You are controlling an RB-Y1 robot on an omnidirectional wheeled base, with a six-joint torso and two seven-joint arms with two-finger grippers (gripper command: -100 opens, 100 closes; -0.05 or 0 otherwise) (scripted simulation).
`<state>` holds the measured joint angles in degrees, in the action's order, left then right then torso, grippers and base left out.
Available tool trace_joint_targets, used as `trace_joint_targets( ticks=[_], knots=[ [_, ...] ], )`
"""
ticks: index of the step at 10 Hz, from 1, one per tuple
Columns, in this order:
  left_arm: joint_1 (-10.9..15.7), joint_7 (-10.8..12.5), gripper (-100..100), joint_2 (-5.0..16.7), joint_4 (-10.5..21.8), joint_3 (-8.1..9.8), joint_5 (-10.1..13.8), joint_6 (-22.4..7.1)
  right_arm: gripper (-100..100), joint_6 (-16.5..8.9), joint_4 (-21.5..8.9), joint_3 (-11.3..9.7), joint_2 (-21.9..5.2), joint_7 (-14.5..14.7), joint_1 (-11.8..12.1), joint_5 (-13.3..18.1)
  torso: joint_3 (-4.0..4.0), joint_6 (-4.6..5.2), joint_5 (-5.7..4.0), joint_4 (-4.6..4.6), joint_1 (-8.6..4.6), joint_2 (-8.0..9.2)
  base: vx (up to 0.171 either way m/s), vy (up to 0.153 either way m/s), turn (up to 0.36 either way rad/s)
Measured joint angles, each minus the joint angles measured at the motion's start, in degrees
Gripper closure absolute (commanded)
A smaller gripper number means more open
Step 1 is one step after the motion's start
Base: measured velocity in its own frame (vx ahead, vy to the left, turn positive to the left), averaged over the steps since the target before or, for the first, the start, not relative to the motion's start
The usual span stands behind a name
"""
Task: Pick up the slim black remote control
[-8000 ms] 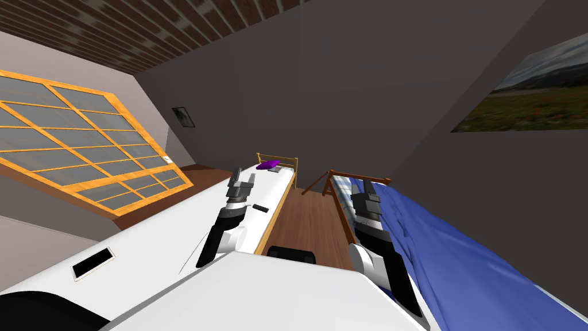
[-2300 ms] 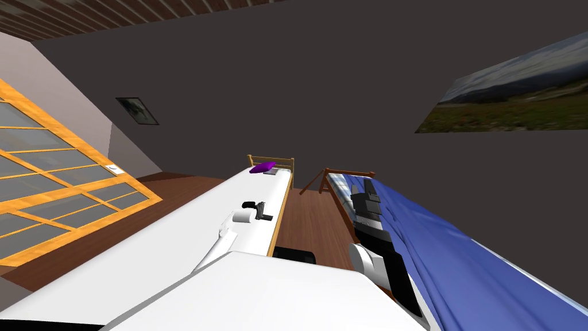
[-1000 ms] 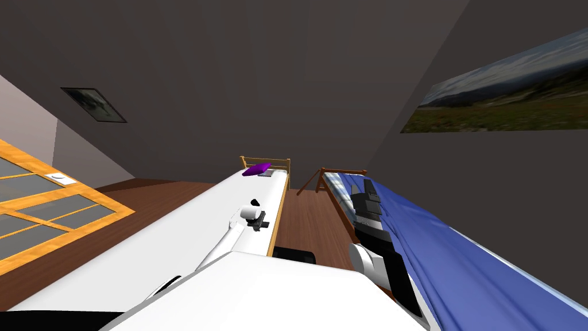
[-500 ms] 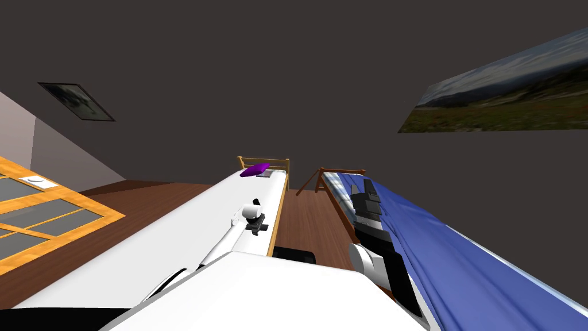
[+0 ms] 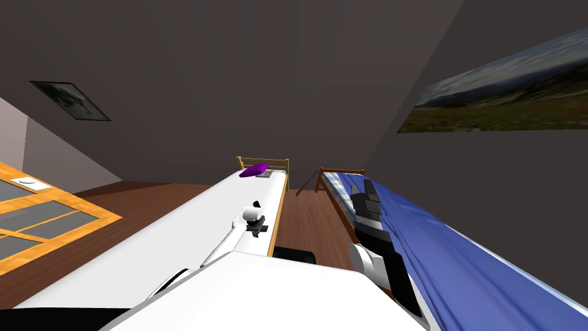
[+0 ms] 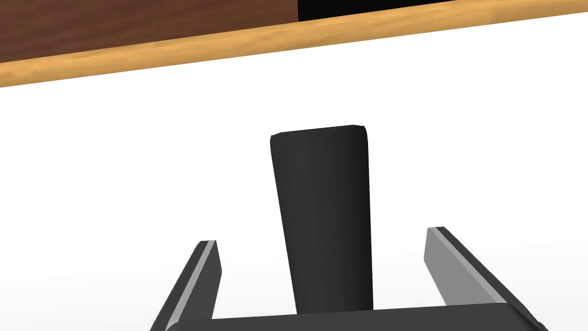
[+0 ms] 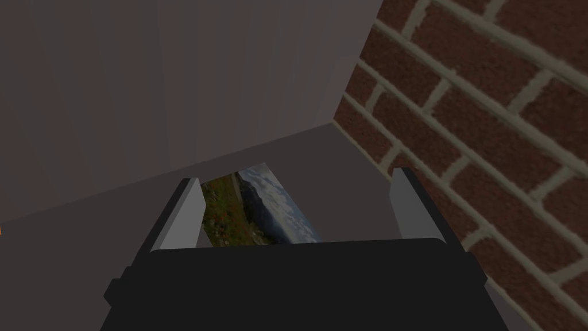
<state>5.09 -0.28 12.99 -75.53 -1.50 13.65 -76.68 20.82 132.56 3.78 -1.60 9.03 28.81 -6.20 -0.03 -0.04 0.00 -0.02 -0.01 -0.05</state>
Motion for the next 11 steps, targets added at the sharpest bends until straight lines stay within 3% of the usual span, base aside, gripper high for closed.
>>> trace_joint_targets(
  ticks=[1,5,6,7,10,11],
  knots=[
    [-0.02,-0.01,100,-0.02,0.09,-0.01,-0.02,0.22,0,0.00,0.00,0.00,0.00,0.00,0.00,0.00,0.01,0.00,-0.01,0.01,-0.02,0.02,0.000,0.000,0.000],
    [-0.08,0.05,100,-0.02,0.08,0.01,-0.01,0.08,0,0.00,0.00,0.00,0.00,0.00,0.00,0.00,-0.11,0.09,0.08,-0.03,0.10,-0.18,-0.002,0.000,0.004],
    [-0.08,0.05,0,-0.02,0.09,0.01,-0.01,0.07,0,0.00,0.00,0.00,0.00,0.00,0.00,0.00,-0.11,0.09,0.08,-0.03,0.11,-0.19,0.000,0.000,0.000],
    [-0.09,0.05,100,-0.02,0.09,0.01,-0.01,0.07,0,0.00,0.00,0.00,0.00,0.00,0.00,0.00,-0.11,0.09,0.08,-0.03,0.11,-0.19,-0.006,-0.007,0.010],
    [-0.19,0.21,100,0.63,-3.20,0.15,0.48,-2.80,0,0.00,0.00,0.00,0.00,0.00,0.00,0.00,-0.06,0.09,0.05,0.00,0.06,-0.12,-0.009,-0.008,0.012],
    [-0.17,0.20,0,0.67,-3.34,0.17,0.51,-3.04,0,0.00,0.00,0.00,0.00,0.00,0.00,0.00,-0.08,0.09,0.07,-0.01,0.08,-0.14,0.000,0.000,0.000]
  ],
)
